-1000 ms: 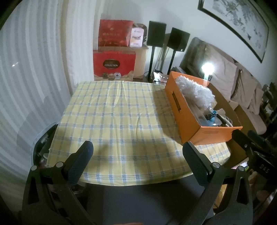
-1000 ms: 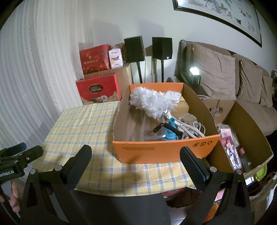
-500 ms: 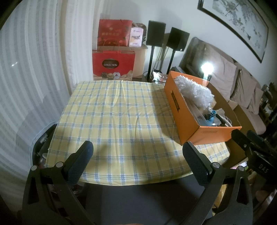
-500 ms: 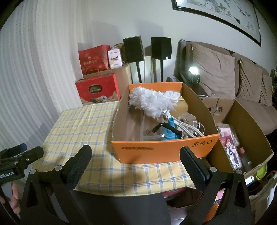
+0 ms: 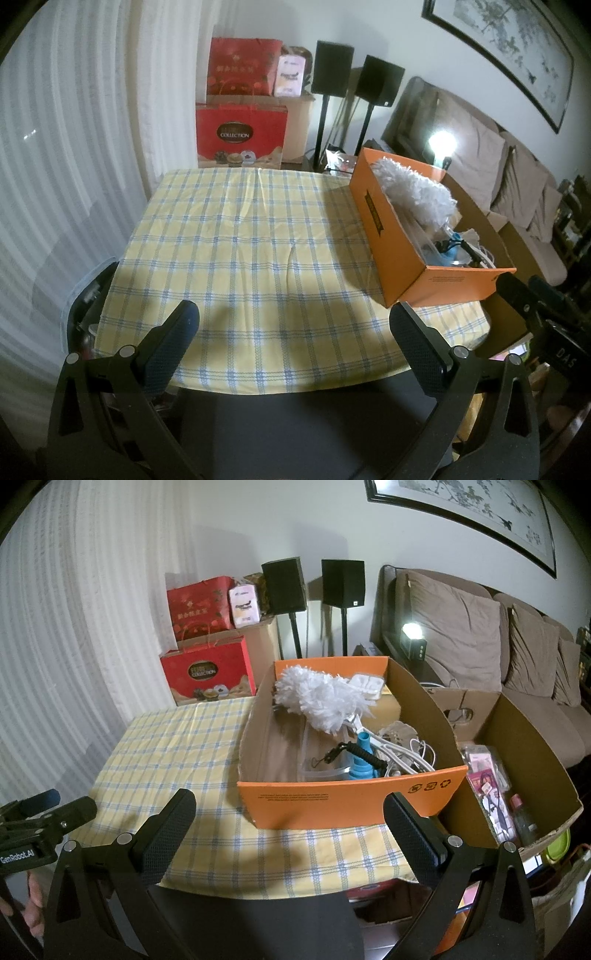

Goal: Organize objects

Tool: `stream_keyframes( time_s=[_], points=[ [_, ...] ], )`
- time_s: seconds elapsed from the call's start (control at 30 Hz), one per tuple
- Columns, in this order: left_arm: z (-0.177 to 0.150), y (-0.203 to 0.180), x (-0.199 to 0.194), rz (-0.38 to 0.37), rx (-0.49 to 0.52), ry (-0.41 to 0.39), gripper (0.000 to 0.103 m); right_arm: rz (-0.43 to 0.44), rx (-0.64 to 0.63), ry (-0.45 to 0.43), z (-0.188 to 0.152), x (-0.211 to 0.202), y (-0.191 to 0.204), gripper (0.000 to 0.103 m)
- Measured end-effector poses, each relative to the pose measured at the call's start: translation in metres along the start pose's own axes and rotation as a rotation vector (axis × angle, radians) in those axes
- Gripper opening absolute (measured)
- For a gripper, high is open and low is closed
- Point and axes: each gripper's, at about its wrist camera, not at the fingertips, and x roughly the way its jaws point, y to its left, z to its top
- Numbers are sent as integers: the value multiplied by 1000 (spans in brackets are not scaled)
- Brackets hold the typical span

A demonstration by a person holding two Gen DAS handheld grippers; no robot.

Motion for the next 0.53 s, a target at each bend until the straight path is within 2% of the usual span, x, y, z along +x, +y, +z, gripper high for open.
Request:
stream_keyframes(
  time_s=[0.53],
  points=[
    [-1,-3,-1,-5,-3,0,103,-4,3,1,1,0,2,103]
  ],
)
